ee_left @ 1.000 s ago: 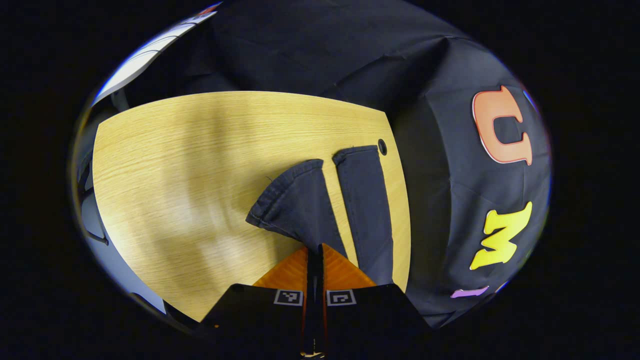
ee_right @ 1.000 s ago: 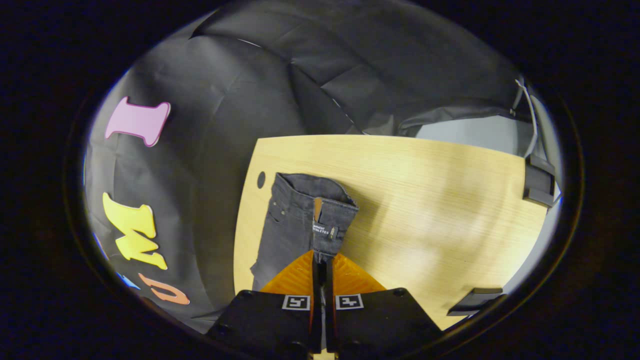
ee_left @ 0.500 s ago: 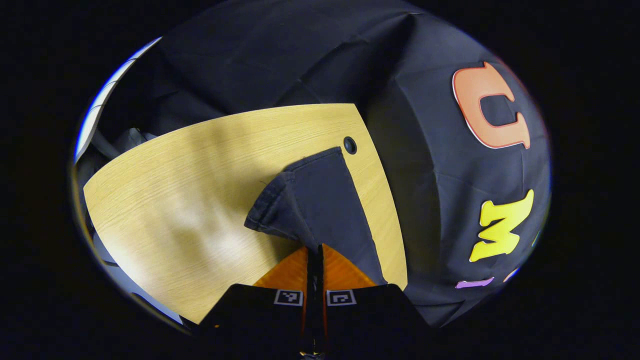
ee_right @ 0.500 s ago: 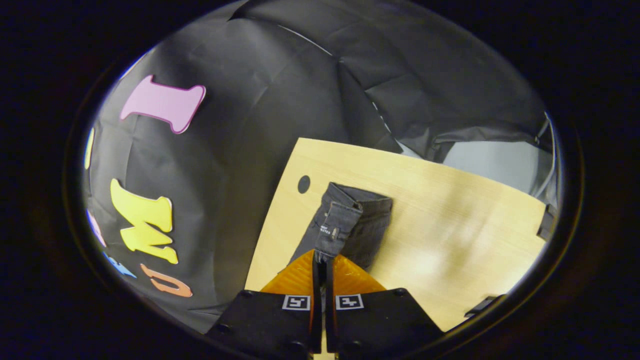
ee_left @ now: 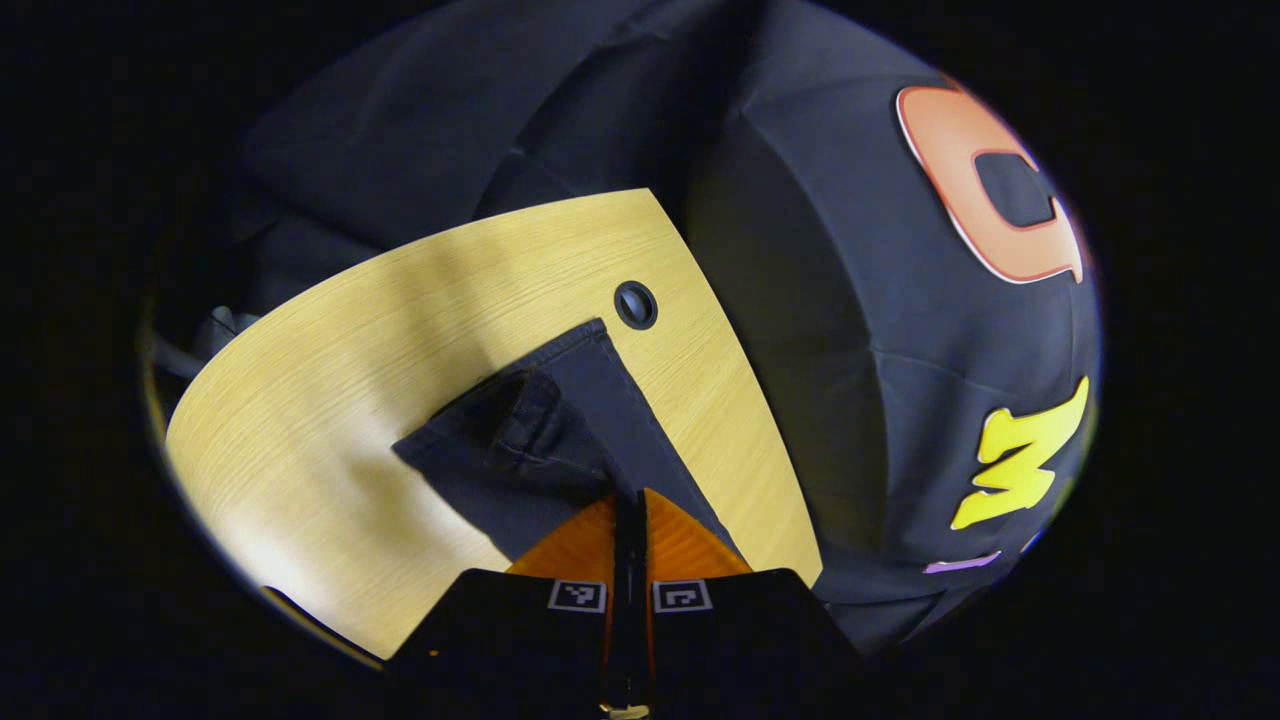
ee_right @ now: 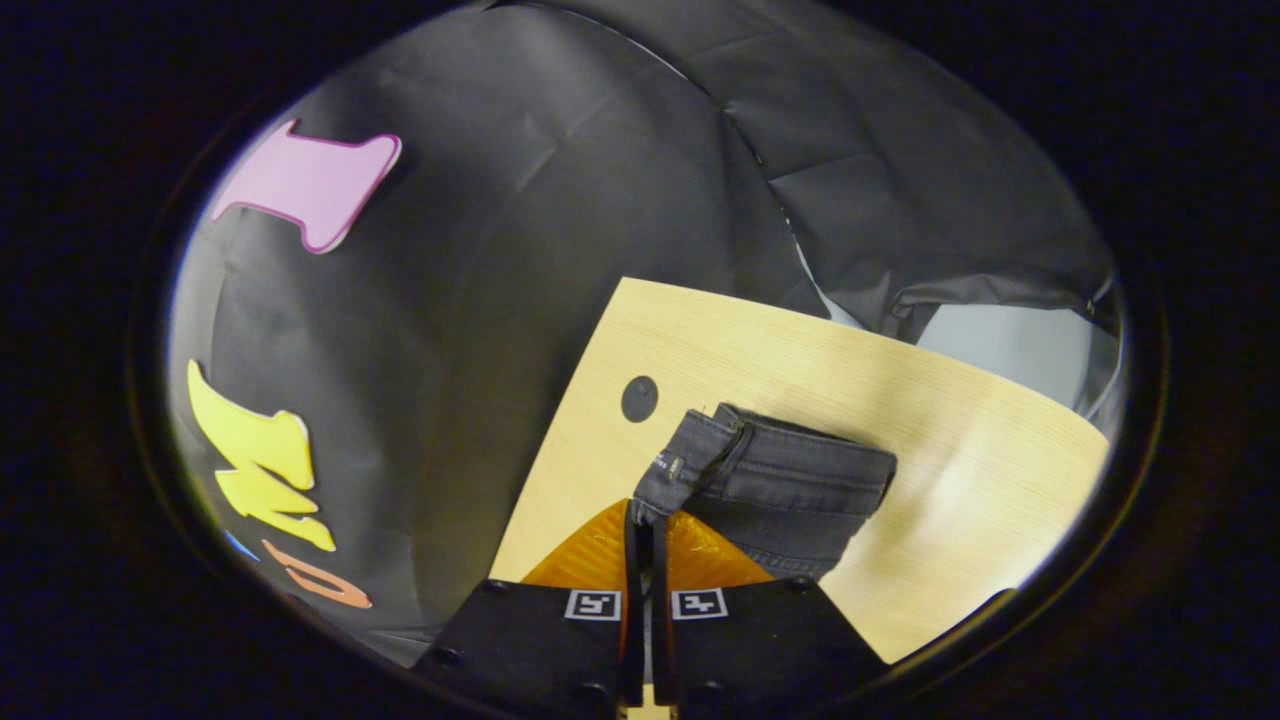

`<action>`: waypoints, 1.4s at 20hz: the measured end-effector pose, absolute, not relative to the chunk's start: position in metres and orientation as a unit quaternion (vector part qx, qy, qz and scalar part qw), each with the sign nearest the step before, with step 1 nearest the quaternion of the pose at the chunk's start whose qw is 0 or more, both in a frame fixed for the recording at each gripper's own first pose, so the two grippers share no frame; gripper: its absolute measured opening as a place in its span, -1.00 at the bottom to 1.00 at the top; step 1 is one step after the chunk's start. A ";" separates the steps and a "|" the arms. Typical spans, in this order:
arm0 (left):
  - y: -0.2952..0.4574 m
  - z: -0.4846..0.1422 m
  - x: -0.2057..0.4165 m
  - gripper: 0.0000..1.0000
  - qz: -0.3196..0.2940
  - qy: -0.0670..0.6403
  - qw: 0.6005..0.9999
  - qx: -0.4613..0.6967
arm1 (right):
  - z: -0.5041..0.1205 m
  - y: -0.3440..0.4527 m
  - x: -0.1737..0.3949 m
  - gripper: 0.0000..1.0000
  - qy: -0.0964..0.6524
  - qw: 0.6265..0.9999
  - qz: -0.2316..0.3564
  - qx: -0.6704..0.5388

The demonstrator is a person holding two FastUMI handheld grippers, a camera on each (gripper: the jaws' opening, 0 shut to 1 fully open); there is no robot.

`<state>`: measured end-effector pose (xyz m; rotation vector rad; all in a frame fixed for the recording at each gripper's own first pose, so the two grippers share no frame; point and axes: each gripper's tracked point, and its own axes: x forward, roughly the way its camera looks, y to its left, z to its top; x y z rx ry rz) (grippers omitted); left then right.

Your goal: Grasp the waist and the cuffs of the jeans and fold them to make the two legs overlap; first hold the waist and fold one-third of the jeans toward the cuffs, then hold the cuffs and fold the remaining one-third in the same direction to finish folding.

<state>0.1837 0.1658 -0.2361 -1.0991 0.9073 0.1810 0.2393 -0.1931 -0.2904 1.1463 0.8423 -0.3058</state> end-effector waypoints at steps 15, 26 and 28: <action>0.146 -0.285 0.246 0.33 0.061 0.450 0.776 -0.438 | -0.355 -0.179 0.271 -0.58 0.421 0.778 -0.146 0.443; 0.121 -0.093 0.216 0.97 0.024 0.297 0.913 -0.280 | -0.231 -0.195 0.224 0.53 0.303 0.921 -0.091 0.226; 0.101 -0.050 0.193 0.96 0.005 0.247 0.935 -0.252 | -0.198 -0.188 0.198 0.63 0.267 0.946 -0.068 0.168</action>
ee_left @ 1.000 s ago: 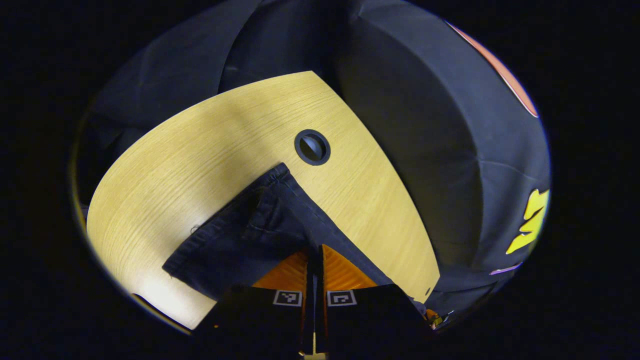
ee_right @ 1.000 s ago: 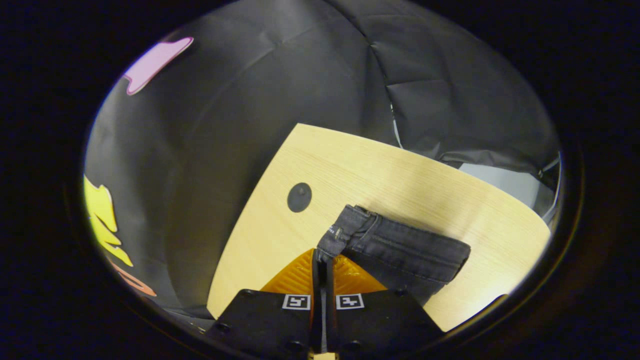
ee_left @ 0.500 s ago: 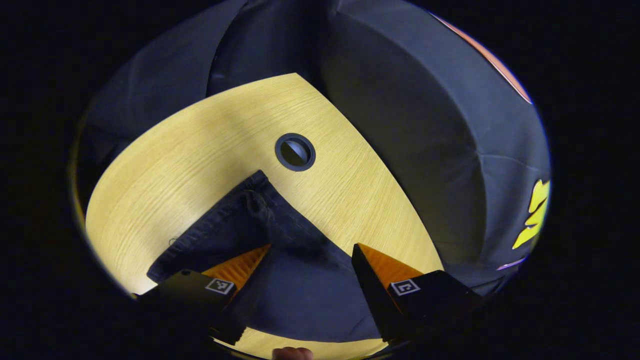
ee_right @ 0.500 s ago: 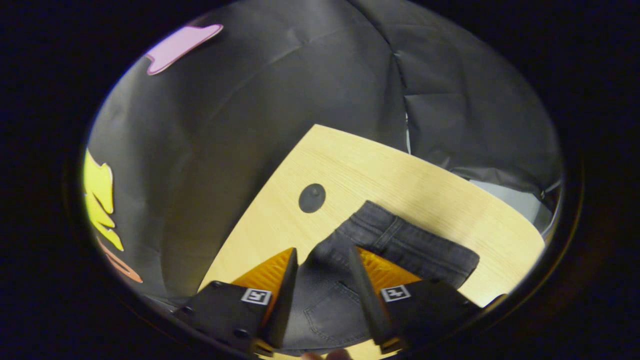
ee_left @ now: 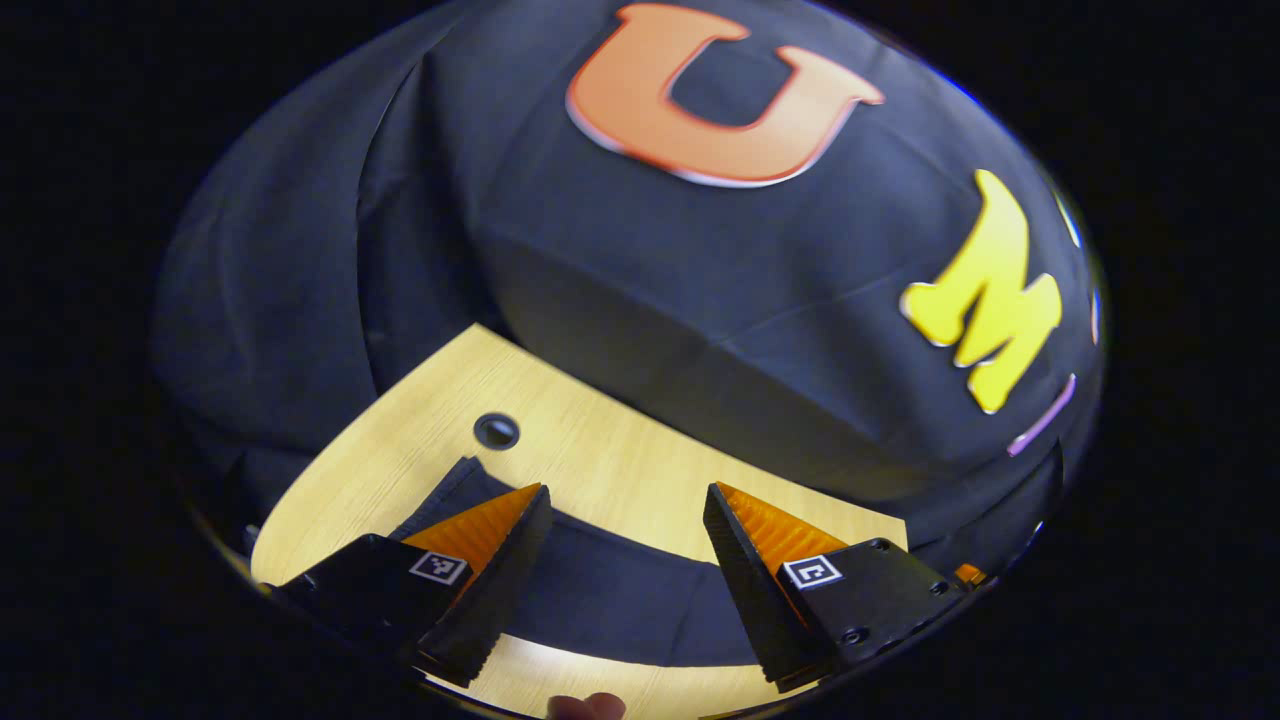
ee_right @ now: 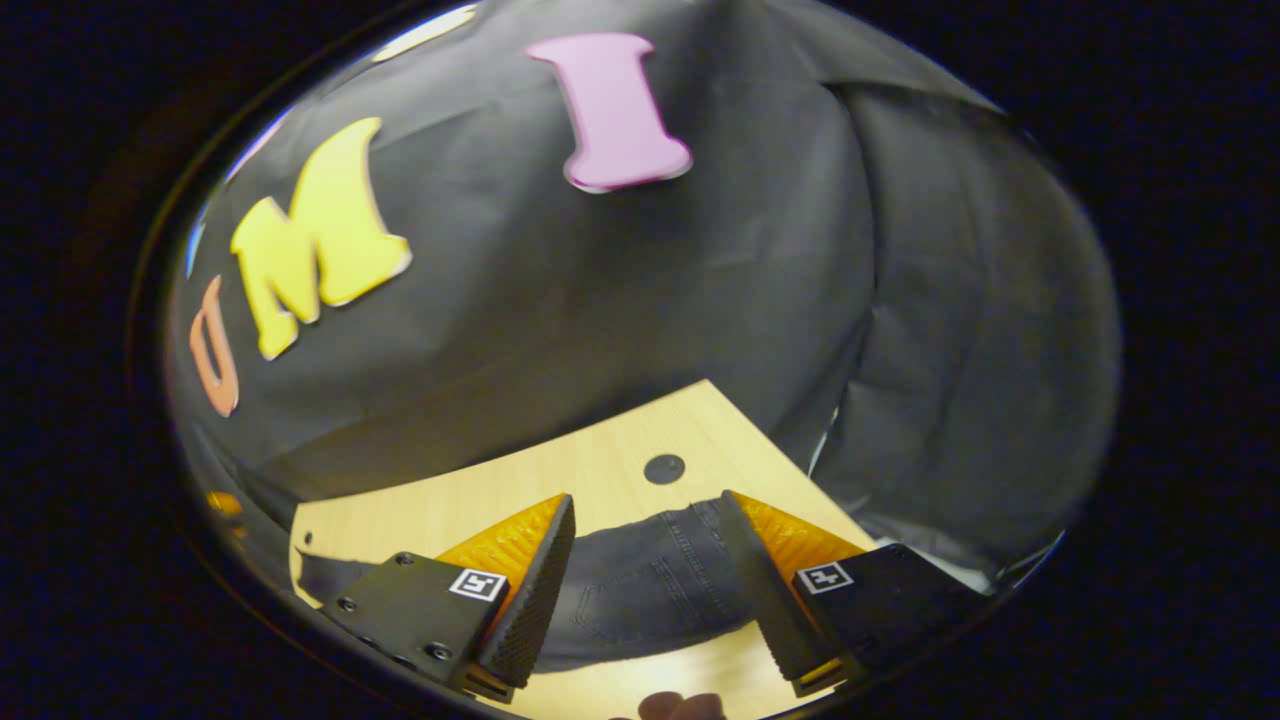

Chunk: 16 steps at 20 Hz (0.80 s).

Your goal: Grasp the waist and the cuffs of the jeans and fold them to make the two legs overlap; first hold the waist and fold one-third of the jeans toward the cuffs, then hold the cuffs and fold the remaining one-third in the same direction to finish folding.

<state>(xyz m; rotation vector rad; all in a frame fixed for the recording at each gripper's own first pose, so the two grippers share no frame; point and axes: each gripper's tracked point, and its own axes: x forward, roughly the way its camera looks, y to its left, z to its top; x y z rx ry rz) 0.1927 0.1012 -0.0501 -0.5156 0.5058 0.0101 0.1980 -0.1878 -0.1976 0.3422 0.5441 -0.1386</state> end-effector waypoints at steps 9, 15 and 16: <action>0.009 0.016 0.035 0.97 0.010 0.104 0.987 -0.125 | -0.137 -0.148 0.061 0.85 0.193 0.974 -0.020 0.119; -0.016 0.033 0.005 0.97 0.025 0.081 0.991 -0.104 | -0.148 -0.169 0.038 0.86 0.202 0.969 -0.051 0.134; -0.016 0.031 0.006 0.97 0.029 0.083 0.991 -0.105 | -0.154 -0.175 0.041 0.86 0.206 0.968 -0.054 0.135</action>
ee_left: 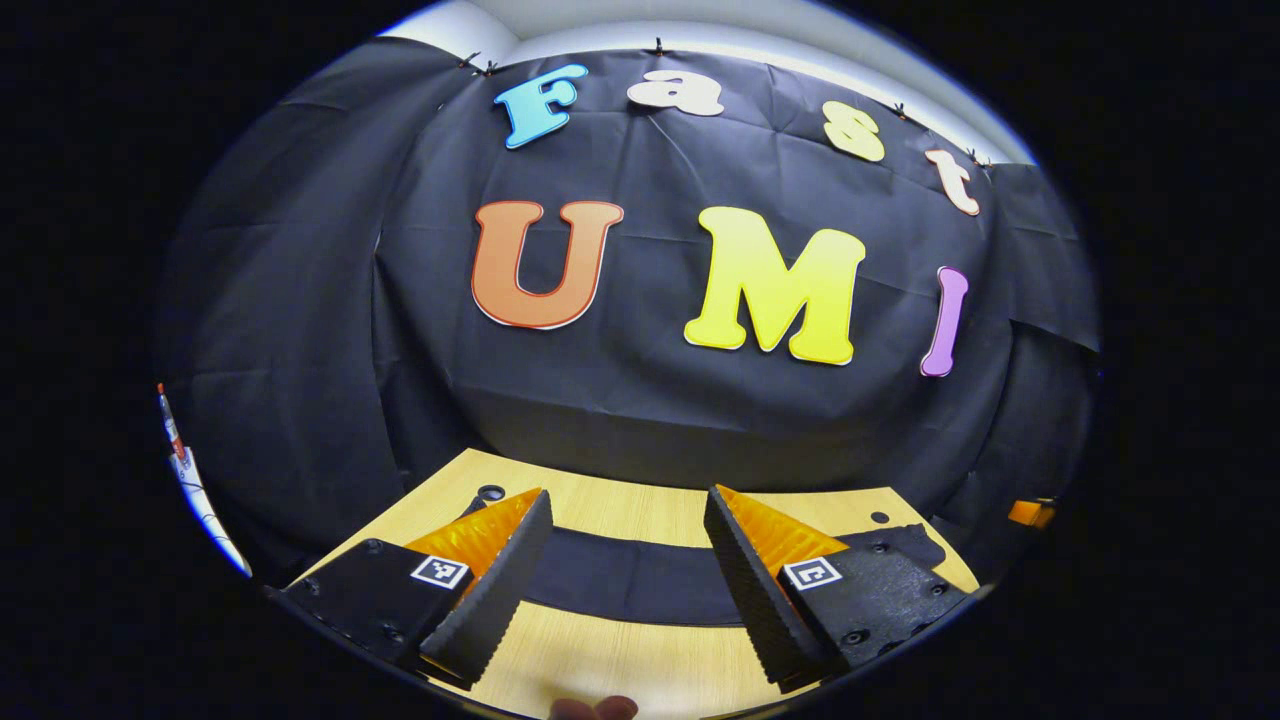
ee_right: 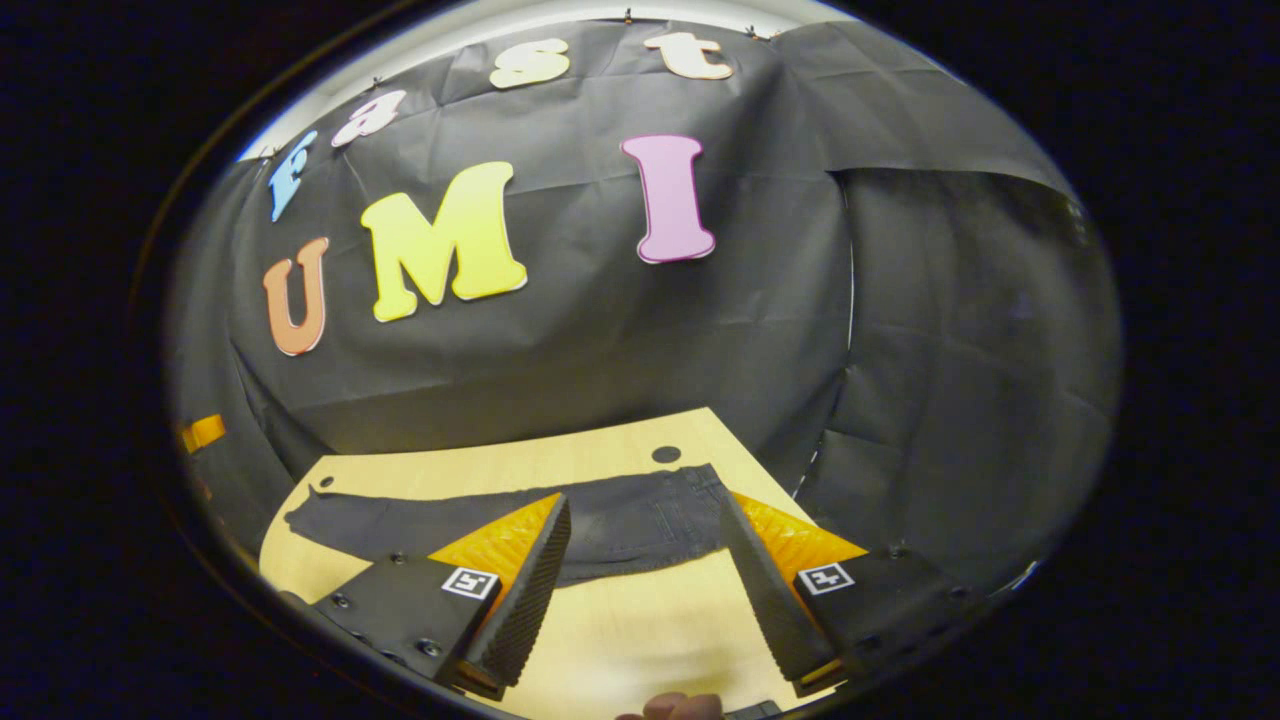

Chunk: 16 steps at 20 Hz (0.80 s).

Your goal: Grasp the waist and the cuffs of the jeans and fold them to make the two legs overlap; first hold the waist and fold one-third of the jeans toward the cuffs, then hold the cuffs and fold the remaining one-third in the same direction to finish folding.

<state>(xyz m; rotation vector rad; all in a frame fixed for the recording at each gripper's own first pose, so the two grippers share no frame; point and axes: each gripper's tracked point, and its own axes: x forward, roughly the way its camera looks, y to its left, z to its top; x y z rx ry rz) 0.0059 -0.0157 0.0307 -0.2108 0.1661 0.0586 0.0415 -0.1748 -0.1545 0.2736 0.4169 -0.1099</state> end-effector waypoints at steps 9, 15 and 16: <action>-0.032 0.024 -0.015 0.96 0.051 0.121 0.989 -0.074 | -0.300 -0.234 0.137 0.87 0.275 0.944 -0.087 0.162; -0.027 -0.001 -0.020 0.96 0.069 0.162 0.983 -0.051 | -0.375 -0.255 0.183 0.89 0.310 0.932 -0.104 0.156; -0.027 -0.003 -0.018 0.97 0.068 0.163 0.983 -0.046 | -0.383 -0.254 0.188 0.89 0.315 0.930 -0.103 0.159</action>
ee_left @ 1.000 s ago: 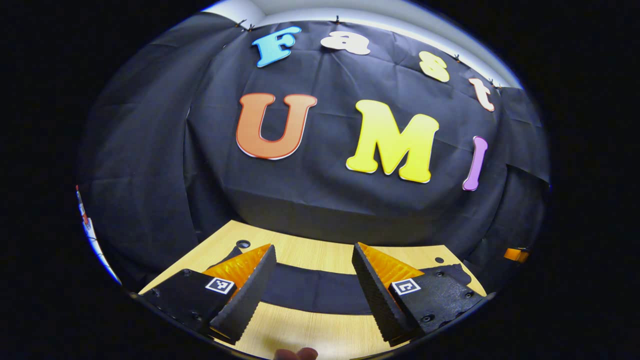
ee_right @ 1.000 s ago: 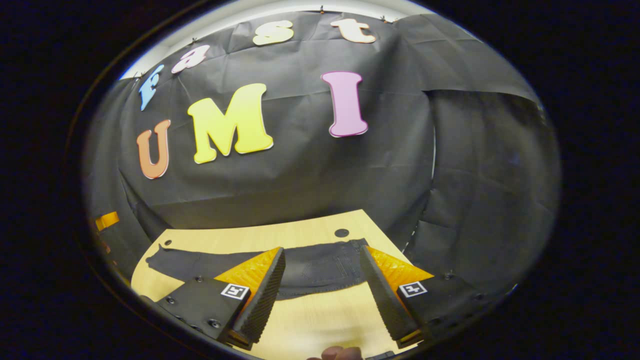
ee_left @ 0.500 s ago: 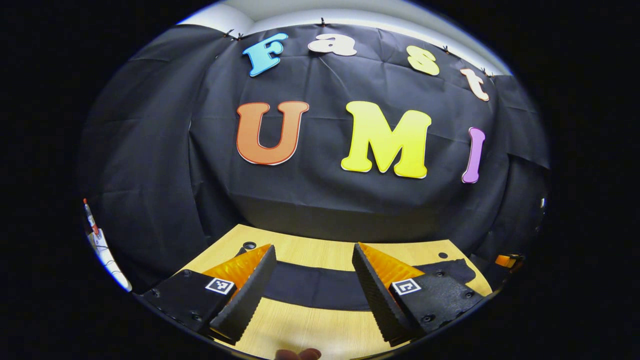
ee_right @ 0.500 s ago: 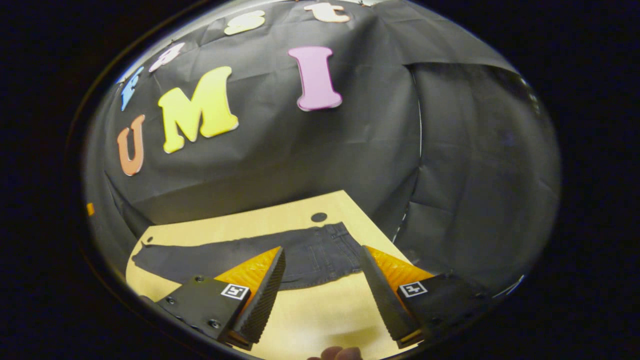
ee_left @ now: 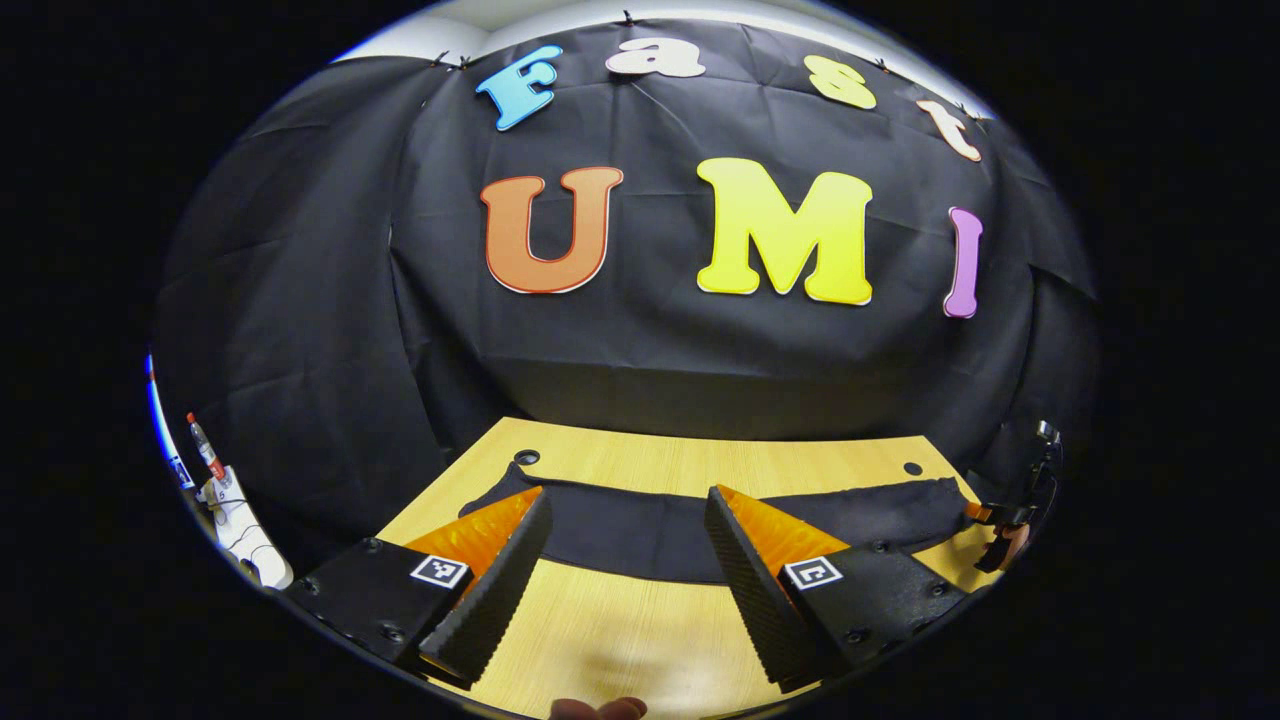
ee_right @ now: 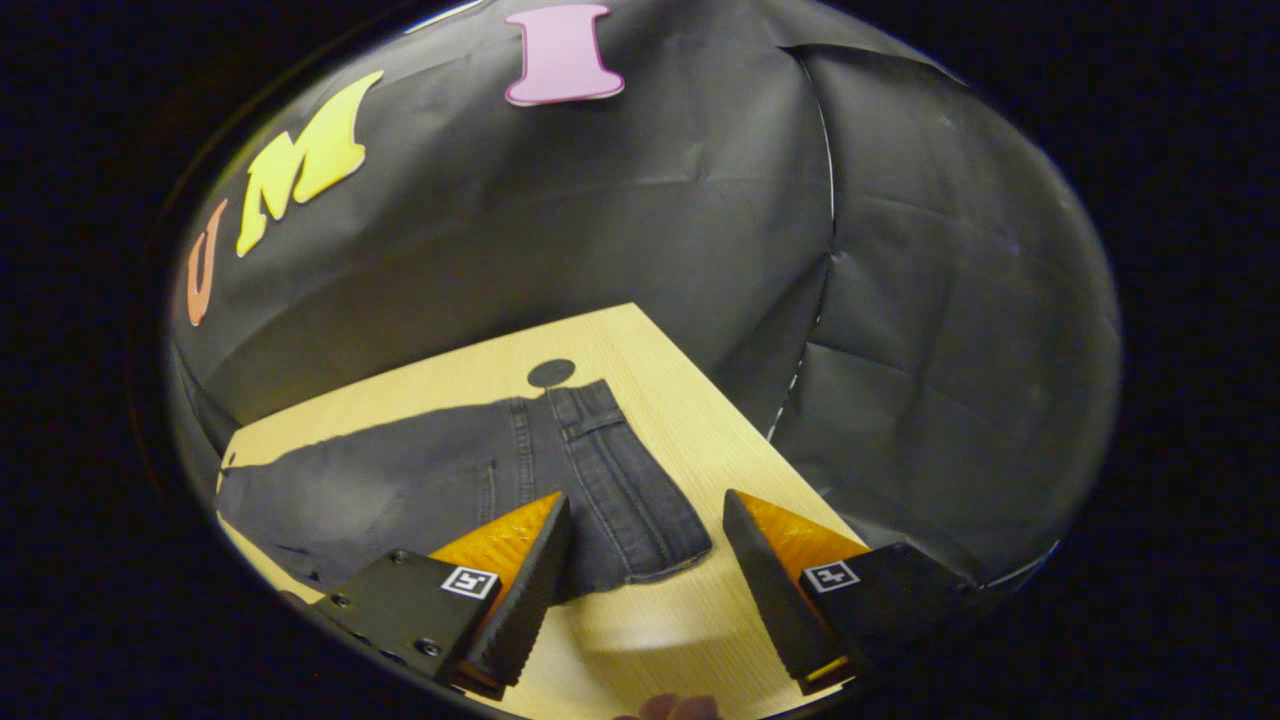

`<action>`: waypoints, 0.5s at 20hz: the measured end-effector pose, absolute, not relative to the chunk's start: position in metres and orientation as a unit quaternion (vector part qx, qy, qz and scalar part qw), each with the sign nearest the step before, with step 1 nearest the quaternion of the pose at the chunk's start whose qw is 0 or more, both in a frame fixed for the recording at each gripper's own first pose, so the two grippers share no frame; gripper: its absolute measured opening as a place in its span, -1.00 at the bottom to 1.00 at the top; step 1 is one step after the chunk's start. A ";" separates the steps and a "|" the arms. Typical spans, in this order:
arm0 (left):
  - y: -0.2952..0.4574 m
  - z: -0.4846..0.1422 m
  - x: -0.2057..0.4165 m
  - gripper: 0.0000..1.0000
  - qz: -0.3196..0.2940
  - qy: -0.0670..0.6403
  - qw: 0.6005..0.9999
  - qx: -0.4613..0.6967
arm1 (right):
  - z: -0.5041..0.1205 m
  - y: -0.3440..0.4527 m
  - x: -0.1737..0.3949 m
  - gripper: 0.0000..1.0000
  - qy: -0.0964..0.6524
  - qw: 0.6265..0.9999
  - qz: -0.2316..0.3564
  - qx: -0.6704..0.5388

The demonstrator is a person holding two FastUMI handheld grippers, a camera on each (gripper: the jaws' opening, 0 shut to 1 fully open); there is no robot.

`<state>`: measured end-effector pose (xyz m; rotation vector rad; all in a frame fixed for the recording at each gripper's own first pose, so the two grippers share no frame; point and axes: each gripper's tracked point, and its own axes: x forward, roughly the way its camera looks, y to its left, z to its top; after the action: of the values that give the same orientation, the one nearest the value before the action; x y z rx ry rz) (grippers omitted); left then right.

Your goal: Grasp the waist and the cuffs of the jeans and fold them to make the two legs overlap; first hold the waist and fold one-third of the jeans toward the cuffs, then hold the cuffs and fold the remaining one-third in the same direction to finish folding.

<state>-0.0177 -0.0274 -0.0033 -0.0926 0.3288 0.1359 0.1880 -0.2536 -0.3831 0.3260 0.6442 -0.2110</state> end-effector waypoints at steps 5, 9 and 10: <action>-0.023 -0.006 -0.008 0.98 0.071 0.164 0.983 -0.033 | -0.394 -0.247 0.189 0.72 0.325 0.917 -0.094 0.210; -0.014 -0.011 -0.008 0.97 0.073 0.164 0.983 -0.035 | -0.388 -0.238 0.193 -0.37 0.344 0.905 -0.089 0.236; -0.009 -0.010 -0.009 0.97 0.075 0.160 0.984 -0.036 | -0.386 -0.237 0.190 -0.80 0.354 0.903 -0.096 0.226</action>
<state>-0.0089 -0.0093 -0.0098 -0.0722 0.3222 0.1511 0.1898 -0.2369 -0.3863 0.4663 0.7313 -0.1995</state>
